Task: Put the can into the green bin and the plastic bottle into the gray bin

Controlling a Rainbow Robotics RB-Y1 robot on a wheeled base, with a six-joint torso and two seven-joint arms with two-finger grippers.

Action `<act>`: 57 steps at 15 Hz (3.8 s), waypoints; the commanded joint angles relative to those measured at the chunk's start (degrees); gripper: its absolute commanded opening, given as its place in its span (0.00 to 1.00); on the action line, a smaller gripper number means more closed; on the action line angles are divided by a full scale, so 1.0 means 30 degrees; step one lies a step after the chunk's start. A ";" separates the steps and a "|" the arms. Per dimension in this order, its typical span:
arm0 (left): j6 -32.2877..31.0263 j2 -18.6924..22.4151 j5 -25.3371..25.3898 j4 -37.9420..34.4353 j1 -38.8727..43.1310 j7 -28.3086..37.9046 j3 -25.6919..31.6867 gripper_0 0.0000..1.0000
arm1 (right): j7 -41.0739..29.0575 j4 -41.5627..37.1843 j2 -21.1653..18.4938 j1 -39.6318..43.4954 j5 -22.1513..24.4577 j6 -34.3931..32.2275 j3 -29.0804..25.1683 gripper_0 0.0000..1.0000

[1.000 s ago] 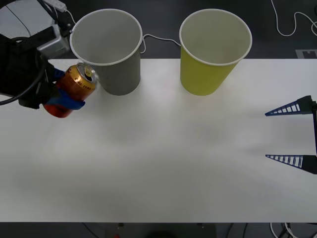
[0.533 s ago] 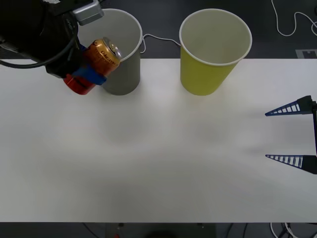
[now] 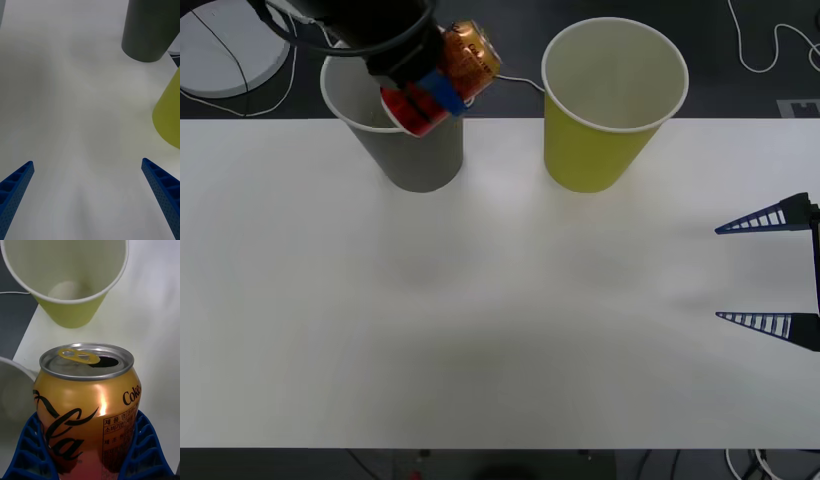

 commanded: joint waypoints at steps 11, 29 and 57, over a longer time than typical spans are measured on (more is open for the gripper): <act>0.4391 -0.7789 -0.1081 1.1546 -0.7616 0.0002 -0.5629 0.00 | 0.0000 0.0000 0.0000 0.0000 0.0000 0.0000 0.0000 1.00; 0.9430 -1.3971 -0.4011 1.9251 -0.9374 0.0002 -0.5863 0.09 | 0.0000 0.0000 0.0000 0.0000 0.0000 0.0000 0.0000 1.00; 0.1168 -0.0201 -0.0730 -0.3571 0.5069 -0.4158 0.5709 1.00 | 0.0000 0.0000 0.0000 0.0000 0.0000 0.0000 0.0000 1.00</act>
